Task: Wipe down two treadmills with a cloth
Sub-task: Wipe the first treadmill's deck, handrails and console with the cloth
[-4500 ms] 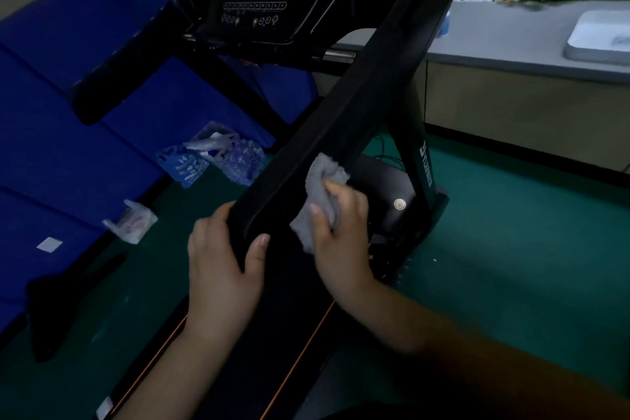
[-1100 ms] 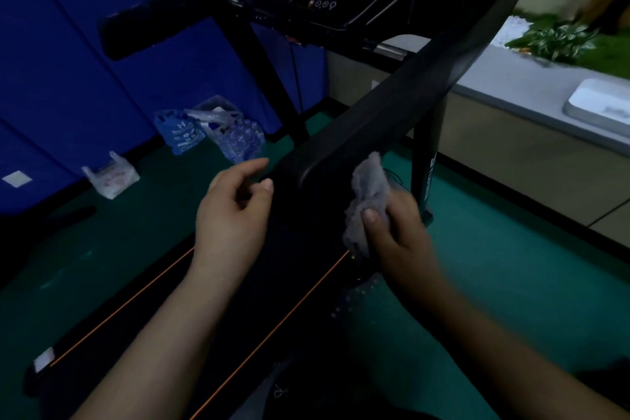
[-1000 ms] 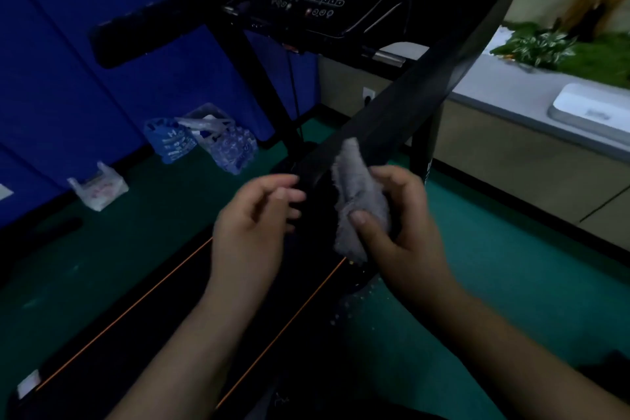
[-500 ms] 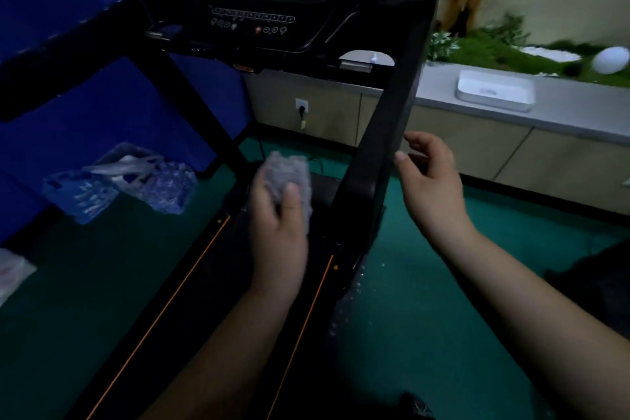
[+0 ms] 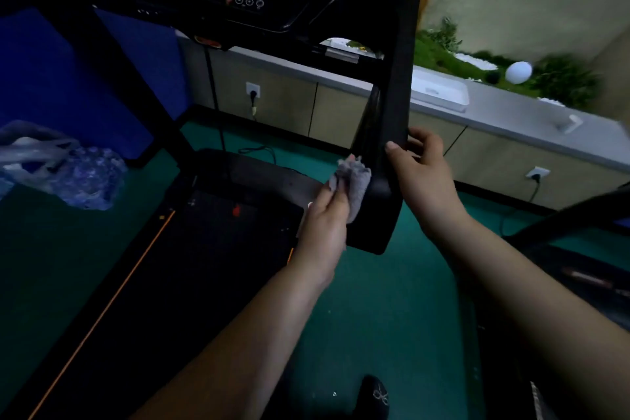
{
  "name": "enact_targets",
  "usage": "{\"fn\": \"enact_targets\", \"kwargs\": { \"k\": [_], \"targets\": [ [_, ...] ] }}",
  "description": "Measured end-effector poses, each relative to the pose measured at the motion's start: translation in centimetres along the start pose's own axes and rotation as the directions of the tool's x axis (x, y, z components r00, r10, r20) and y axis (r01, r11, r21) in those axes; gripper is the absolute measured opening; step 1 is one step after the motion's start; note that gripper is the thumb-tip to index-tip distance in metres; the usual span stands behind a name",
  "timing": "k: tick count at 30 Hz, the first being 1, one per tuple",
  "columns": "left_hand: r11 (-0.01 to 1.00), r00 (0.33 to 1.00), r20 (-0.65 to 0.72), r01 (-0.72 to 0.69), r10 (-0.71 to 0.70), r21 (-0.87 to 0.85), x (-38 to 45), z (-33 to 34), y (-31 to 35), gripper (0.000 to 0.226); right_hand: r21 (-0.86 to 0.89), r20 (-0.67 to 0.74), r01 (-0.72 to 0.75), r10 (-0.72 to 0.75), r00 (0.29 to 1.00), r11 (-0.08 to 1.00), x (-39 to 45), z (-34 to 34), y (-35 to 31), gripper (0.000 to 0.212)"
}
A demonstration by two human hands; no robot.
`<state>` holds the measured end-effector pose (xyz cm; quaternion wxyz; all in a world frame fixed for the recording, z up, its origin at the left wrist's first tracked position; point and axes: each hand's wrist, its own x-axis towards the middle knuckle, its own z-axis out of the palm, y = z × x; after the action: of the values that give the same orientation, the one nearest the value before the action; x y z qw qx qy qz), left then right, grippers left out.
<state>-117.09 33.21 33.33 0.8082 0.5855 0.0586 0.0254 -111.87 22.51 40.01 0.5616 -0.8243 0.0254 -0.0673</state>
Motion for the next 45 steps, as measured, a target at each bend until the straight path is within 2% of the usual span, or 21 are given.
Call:
{"fn": "enact_targets", "kwargs": {
  "k": [3,5,7,10,13,18,21,23,26,29,30,34,37,40,43,45],
  "targets": [
    [0.993,0.990,0.083,0.114,-0.111,-0.033,3.2,0.1,0.8,0.025,0.027,-0.006,-0.038,0.038,0.999,0.999,0.4,0.4,-0.3,0.031],
    [0.988,0.985,0.089,0.150,-0.146,-0.035,4.8,0.4,1.3,0.030,0.019,-0.007,-0.061,0.062,0.998,0.998,0.7,0.4,-0.4,0.034],
    [0.994,0.993,0.032,0.112,-0.112,-0.004,4.6,0.3,1.3,0.035,0.005,-0.002,-0.082,0.082,0.997,0.997,1.3,0.3,-0.5,0.040],
    [0.985,0.996,-0.080,0.048,-0.035,0.165,0.6,-0.7,0.5,0.048,-0.030,0.003,-0.095,0.095,0.995,0.995,2.0,0.4,-0.5,0.041],
    [0.986,0.995,-0.103,0.017,0.000,0.164,-2.6,-0.5,0.3,0.038,-0.032,-0.030,-0.077,0.076,0.997,0.996,2.1,1.1,-0.5,0.037],
    [0.988,0.995,-0.095,0.023,-0.009,0.150,3.3,0.3,1.3,0.063,-0.027,-0.029,-0.065,0.065,0.997,0.998,2.3,1.2,-0.3,0.033],
    [0.992,0.994,-0.104,0.043,-0.031,0.117,5.6,0.7,1.4,0.048,-0.022,-0.004,-0.048,0.048,0.999,0.999,2.4,1.1,0.1,0.034],
    [0.985,0.996,-0.074,0.070,-0.058,0.158,5.0,0.3,1.4,0.027,-0.033,0.005,-0.046,0.046,0.999,0.998,2.6,1.2,0.2,0.044],
    [0.964,0.986,-0.059,0.166,-0.157,0.210,2.1,-0.5,1.7,0.033,-0.033,0.024,-0.048,0.049,0.999,0.998,2.7,1.1,0.2,0.065],
    [0.946,0.989,-0.139,0.096,-0.055,0.310,-0.4,-0.3,2.5,0.029,-0.028,0.029,-0.035,0.036,0.999,0.999,2.7,1.0,0.5,0.082],
    [0.954,0.989,-0.139,0.082,-0.043,0.289,-0.9,0.2,2.9,0.029,-0.024,0.031,-0.032,0.033,0.999,0.999,2.7,1.0,0.6,0.085],
    [0.982,0.986,-0.134,0.117,-0.098,0.145,1.1,1.6,3.9,0.052,-0.027,0.035,-0.045,0.046,0.998,0.999,2.6,0.8,0.3,0.087],
    [0.992,0.984,-0.127,0.122,-0.122,-0.009,3.7,1.5,3.3,0.036,-0.058,0.051,-0.067,0.070,0.996,0.996,3.1,0.4,-0.1,0.075],
    [0.990,0.989,-0.068,0.129,-0.133,-0.052,3.6,0.8,2.0,0.034,-0.072,0.042,-0.064,0.067,0.997,0.995,4.7,0.1,-0.4,0.051],
    [0.983,0.987,-0.021,0.158,-0.161,-0.099,2.9,0.1,1.0,0.024,-0.078,0.006,-0.081,0.082,0.997,0.994,6.8,0.5,-1.0,0.058],
    [0.986,0.993,-0.005,0.119,-0.120,-0.117,3.6,0.1,1.2,0.025,-0.086,-0.017,-0.108,0.107,0.994,0.990,8.0,1.1,-1.4,0.058]
  ]
}}
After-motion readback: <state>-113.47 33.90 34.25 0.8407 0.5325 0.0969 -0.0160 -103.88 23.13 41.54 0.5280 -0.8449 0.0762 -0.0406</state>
